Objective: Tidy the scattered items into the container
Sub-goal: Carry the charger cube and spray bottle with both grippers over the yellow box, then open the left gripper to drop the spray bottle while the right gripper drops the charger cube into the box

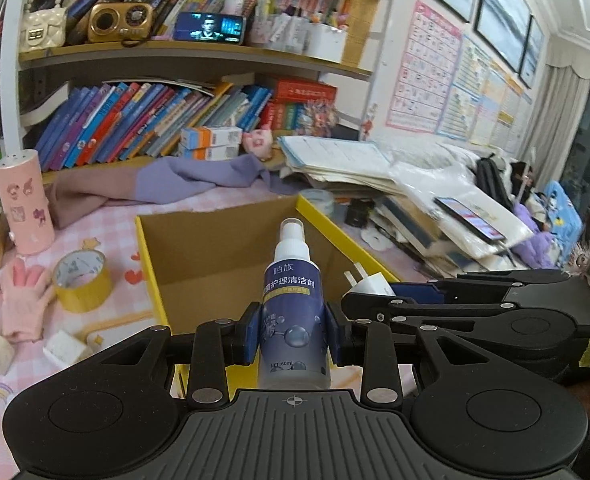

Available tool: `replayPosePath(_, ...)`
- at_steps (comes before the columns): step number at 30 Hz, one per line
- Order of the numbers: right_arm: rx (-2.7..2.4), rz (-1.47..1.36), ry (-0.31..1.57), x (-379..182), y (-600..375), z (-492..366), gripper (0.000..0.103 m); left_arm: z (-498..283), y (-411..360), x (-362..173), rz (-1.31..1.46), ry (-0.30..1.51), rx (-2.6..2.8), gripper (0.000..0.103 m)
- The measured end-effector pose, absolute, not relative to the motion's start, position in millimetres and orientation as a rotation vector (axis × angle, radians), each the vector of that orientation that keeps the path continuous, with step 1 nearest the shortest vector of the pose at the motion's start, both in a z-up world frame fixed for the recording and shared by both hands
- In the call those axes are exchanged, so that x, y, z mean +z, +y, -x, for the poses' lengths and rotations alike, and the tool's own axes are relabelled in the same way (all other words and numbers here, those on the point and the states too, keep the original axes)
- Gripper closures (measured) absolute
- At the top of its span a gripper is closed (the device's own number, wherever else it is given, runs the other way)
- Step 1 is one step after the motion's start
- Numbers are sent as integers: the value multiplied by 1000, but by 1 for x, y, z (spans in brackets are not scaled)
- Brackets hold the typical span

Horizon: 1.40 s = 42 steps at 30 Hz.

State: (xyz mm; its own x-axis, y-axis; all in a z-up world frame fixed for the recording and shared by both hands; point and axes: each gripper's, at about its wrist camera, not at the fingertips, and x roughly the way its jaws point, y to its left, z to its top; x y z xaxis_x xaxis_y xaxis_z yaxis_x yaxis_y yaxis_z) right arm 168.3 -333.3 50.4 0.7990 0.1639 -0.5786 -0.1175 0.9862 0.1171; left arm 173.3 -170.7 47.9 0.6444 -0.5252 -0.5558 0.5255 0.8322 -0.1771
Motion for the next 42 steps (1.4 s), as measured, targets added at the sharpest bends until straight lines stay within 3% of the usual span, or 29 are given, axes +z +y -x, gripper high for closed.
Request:
replayPosePath(16, 300, 3, 828, -7, -351, -291, 79, -256, -200, 5, -29, 786, -420, 72)
replayPosePath(21, 329, 28, 907, -25, -352, -305, 79, -269, -206, -14, -47, 863, -393, 72)
replayPosePath(33, 316, 48, 942, -39, -358, -309, 78, -267, -219, -21, -95, 852, -367, 71)
replayPosePath(38, 296, 41, 896, -32, -361, -306, 71, -262, -217, -14, -91, 799, -341, 62)
replayPosePath(42, 275, 31, 851, -20, -363, -299, 64, -255, -208, -8, -54, 763, -321, 48)
